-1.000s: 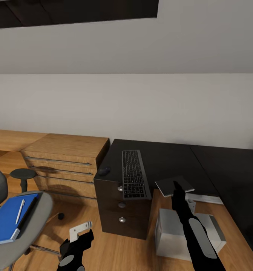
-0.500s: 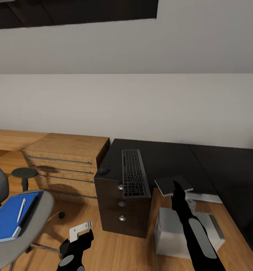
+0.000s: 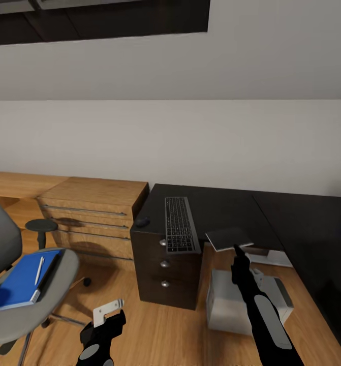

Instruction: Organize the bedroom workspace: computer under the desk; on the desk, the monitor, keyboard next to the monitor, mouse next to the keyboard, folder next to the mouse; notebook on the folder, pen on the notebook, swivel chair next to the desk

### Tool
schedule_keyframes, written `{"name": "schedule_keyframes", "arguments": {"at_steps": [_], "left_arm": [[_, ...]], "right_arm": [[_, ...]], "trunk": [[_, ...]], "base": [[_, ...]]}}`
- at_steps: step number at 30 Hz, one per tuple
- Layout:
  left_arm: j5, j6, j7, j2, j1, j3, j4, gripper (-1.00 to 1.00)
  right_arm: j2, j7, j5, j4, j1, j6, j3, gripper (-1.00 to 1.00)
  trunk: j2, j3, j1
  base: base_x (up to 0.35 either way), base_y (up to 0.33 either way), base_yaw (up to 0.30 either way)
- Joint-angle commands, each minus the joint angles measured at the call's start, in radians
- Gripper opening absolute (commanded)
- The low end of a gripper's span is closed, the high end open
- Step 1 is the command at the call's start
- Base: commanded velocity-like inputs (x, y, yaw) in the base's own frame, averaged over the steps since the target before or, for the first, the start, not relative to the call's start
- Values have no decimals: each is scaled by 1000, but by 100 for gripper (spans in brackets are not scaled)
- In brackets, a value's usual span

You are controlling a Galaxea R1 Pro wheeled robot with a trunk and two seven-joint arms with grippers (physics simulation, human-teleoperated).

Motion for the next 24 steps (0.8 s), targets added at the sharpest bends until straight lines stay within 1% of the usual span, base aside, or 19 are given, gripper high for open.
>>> {"name": "schedule_keyframes", "arguments": {"at_steps": [1,4,5,10,17,21,22,24], "left_arm": [[7,3,7,0,0,-1,-2,100],[7,3,7,0,0,4,-2,100],[7,3,7,0,0,13,-2,100],[6,3,7,0,0,22,-2,100],[4,3,8,1,0,28,-3,100],[5,3,8,12,0,28,2,100],[6,1,7,22,0,28,18,100],[6,-1,6,33,0,28,45,100]], "right_arm": [[1,-3,-8,-1,0,3,-2,100],[0,-5,-7,4,0,3,1,100],[0,-5,-6,22,0,3,3,100],[-1,-5,-5,47,0,2,4,100],[-1,-5,-3,90,-1,0,9,100],[-1,-4,2,123,-2,-4,34,100],[-2,-4,6,141,-2,-6,48,100],[-2,-4,18,173,-1,-10,64,100]], "trunk": [[-1,-1,0],[-1,-1,0],[-1,-1,0],[-1,-1,0],[-1,-1,0],[-1,-1,0],[6,2,-4],[20,9,-12]], "base": [[-86,-5,0],[-163,-34,0],[-287,-85,0],[-238,-57,0],[-75,-16,0],[-18,-4,0],[-7,-2,0],[-5,-1,0]]}}
